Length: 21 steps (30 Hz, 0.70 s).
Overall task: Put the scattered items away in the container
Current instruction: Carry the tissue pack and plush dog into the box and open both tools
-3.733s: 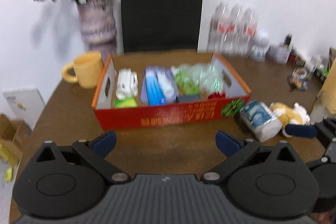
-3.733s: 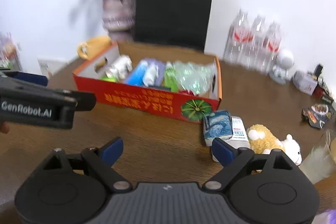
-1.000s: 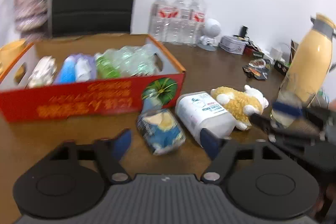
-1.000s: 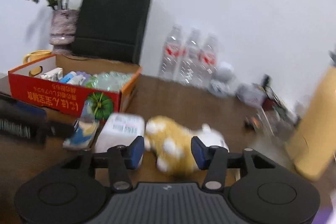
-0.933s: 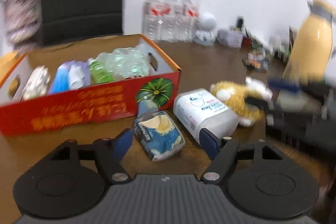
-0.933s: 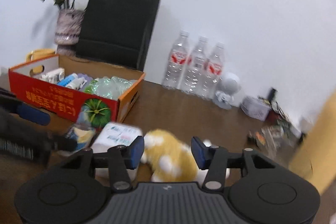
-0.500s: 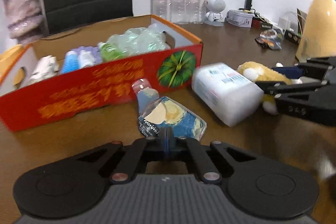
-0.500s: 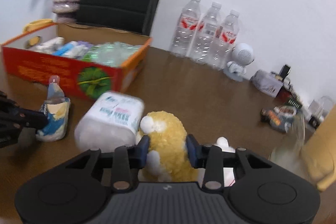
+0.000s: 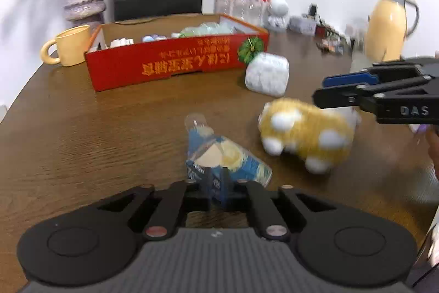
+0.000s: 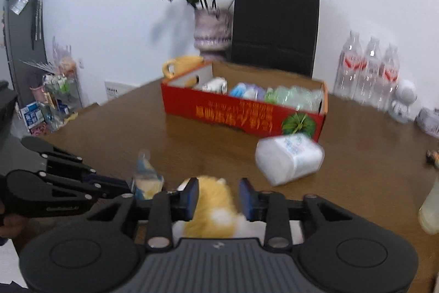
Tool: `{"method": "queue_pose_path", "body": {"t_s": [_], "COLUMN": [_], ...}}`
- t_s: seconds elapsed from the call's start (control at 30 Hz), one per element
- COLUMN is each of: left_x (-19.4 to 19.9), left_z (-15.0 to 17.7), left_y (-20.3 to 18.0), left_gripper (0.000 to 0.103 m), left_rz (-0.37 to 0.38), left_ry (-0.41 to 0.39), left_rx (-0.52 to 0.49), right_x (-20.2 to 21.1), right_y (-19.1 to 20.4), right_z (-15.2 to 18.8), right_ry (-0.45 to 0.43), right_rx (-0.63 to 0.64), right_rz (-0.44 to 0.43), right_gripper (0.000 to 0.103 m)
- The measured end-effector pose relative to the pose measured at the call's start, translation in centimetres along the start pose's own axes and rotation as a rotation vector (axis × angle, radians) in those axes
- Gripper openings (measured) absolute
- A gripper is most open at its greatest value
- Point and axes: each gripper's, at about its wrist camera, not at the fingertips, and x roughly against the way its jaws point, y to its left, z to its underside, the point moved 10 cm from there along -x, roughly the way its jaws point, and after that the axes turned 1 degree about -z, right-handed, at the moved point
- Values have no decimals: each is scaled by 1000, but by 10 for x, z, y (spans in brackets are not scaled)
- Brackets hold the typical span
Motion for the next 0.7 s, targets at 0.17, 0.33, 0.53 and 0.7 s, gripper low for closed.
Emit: {"method": "queue_pose_path", "body": {"t_s": [0.17, 0.33, 0.53, 0.7], "left_x": [-23, -30, -23, 5], "left_z": [-3, -6, -3, -35], "left_y": [-2, -10, -15, -6], "left_gripper": [63, 36, 4, 4], "left_rz": [-73, -81, -39, -28], "left_ry": [41, 15, -4, -107], "left_rx": [36, -6, 29, 71], "right_x": [-6, -39, -57, -31], "right_y": [-7, 6, 14, 14], "right_z": [0, 11, 21, -1], "right_ry": [58, 188, 239, 151], "right_rx": [57, 81, 5, 16], "right_rz": [-27, -84, -40, 6], "right_gripper": [56, 56, 44, 42]}}
